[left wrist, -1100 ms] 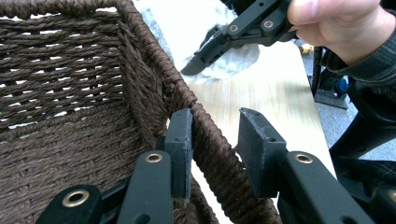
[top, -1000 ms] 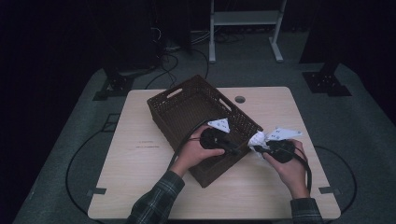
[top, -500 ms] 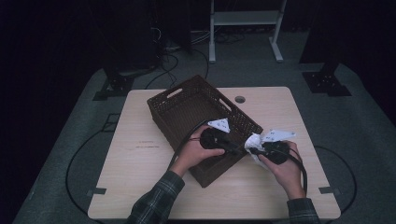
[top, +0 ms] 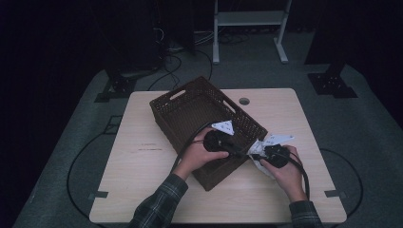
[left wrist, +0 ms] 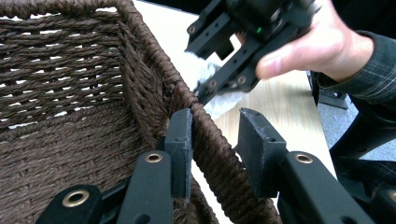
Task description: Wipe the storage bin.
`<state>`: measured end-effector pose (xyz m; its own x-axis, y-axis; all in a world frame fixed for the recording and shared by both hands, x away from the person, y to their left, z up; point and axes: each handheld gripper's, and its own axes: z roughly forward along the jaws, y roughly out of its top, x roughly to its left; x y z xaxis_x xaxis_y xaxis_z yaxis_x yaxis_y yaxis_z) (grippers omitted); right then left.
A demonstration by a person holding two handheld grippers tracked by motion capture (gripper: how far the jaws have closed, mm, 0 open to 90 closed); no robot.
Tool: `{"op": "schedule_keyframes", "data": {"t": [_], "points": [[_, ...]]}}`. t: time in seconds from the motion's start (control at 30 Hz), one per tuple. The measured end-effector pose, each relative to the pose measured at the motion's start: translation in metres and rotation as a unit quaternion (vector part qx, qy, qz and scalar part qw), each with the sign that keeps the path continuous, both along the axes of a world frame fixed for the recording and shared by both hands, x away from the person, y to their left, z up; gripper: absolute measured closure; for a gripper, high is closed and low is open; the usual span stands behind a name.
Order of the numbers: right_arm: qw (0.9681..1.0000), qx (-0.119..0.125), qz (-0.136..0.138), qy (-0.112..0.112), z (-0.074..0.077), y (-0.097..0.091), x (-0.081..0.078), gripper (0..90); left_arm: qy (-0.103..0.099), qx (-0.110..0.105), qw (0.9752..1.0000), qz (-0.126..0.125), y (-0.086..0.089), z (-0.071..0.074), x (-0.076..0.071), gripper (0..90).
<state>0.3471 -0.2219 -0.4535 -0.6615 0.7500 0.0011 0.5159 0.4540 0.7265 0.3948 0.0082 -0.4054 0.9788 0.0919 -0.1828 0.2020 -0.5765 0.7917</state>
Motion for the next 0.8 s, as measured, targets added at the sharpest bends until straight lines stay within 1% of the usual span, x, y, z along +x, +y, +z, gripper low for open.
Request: {"op": "schedule_keyframes", "data": {"t": [0.07, 0.13, 0.17, 0.2, 0.27, 0.3, 0.33, 0.4, 0.47, 0.5, 0.57, 0.6, 0.7, 0.73, 0.8], "points": [[0.9999, -0.011, 0.004, 0.008, -0.006, 0.002, 0.001, 73.6, 0.000, 0.000, 1.0000, 0.000, 0.000, 0.000, 0.000, 65.1], [0.9995, -0.026, 0.012, 0.009, -0.010, 0.005, 0.003, 73.6, 0.000, 0.000, 1.0000, 0.000, 0.000, 0.000, 0.000, 65.1], [0.9995, -0.026, 0.012, 0.009, -0.010, 0.005, 0.003, 73.6, 0.000, 0.000, 1.0000, 0.000, 0.000, 0.000, 0.000, 65.1], [0.9993, -0.031, 0.012, 0.016, -0.012, 0.007, 0.003, 73.6, 0.000, 0.000, 1.0000, 0.000, 0.000, 0.000, 0.000, 65.1], [0.9993, -0.030, 0.011, 0.017, -0.013, 0.007, 0.003, 73.6, 0.000, 0.000, 1.0000, 0.000, 0.000, 0.000, 0.000, 65.1], [0.9991, -0.035, 0.010, 0.021, -0.014, 0.008, 0.002, 73.7, 0.000, 0.000, 1.0000, 0.000, 0.000, 0.000, 0.000, 65.1], [0.9985, -0.048, 0.012, 0.022, -0.016, 0.009, 0.002, 73.7, -0.001, 0.000, 1.0000, 0.000, 0.000, 0.000, 0.000, 65.1], [0.9975, -0.062, 0.018, 0.029, -0.022, 0.013, 0.002, 73.6, 0.000, 0.000, 1.0000, 0.000, 0.000, 0.000, 0.000, 65.1], [0.9972, -0.067, 0.018, 0.028, -0.022, 0.014, 0.001, 73.6, 0.000, -0.001, 1.0000, 0.001, 0.000, 0.000, 0.000, 65.1], [0.9972, -0.067, 0.019, 0.027, -0.021, 0.014, 0.001, 73.7, 0.000, 0.000, 1.0000, 0.000, 0.000, 0.000, 0.000, 65.1], [0.9979, -0.058, 0.021, 0.023, -0.019, 0.012, 0.000, 73.7, 0.000, 0.000, 1.0000, 0.000, 0.000, 0.000, 0.000, 65.1], [0.9983, -0.049, 0.019, 0.025, -0.018, 0.012, -0.001, 73.7, 0.000, 0.000, 1.0000, 0.000, 0.000, 0.000, 0.000, 65.1], [0.9991, -0.030, 0.022, 0.019, -0.010, 0.011, -0.005, 73.8, 0.001, -0.001, 1.0000, 0.000, 0.000, 0.000, 0.000, 65.1], [0.9993, -0.024, 0.026, 0.012, -0.008, 0.011, -0.006, 73.8, 0.001, 0.000, 1.0000, 0.000, 0.000, 0.000, 0.000, 65.1], [0.9993, -0.024, 0.029, -0.001, -0.002, 0.011, -0.008, 73.8, 0.001, -0.001, 1.0000, 0.000, 0.000, 0.000, 0.000, 65.1]]}}
